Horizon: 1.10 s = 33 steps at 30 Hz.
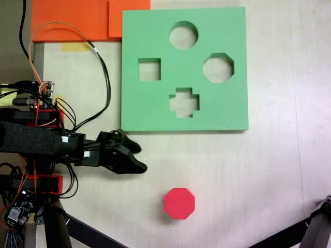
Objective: Put the octagonal pillar block into the corresponding hole
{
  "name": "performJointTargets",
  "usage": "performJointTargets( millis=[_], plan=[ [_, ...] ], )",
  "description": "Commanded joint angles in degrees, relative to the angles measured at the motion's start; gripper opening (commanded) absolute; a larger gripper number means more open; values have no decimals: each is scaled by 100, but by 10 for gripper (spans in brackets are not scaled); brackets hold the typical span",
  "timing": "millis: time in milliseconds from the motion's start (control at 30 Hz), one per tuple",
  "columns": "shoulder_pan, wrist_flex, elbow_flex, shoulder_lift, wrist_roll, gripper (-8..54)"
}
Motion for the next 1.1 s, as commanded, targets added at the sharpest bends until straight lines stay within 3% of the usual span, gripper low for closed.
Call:
performJointTargets(
  millis=[0,67,200,333,533,667,700,733,800,1067],
  plan=[
    [202,940,-1037,439,1266,304],
    [246,2707,-2408,439,2294,302],
    [211,4254,-4148,404,3498,279],
    [-44,5361,-5150,114,3551,272],
    [387,7453,-7093,-1283,3252,235],
    [703,7998,-7312,-1485,2874,235],
    [835,8016,-7462,-1626,2637,251],
    [905,8042,-7567,-1758,2417,318],
    [1099,8174,-7805,-2101,2118,528],
    [1608,8165,-8297,-3261,1441,526]
  ],
)
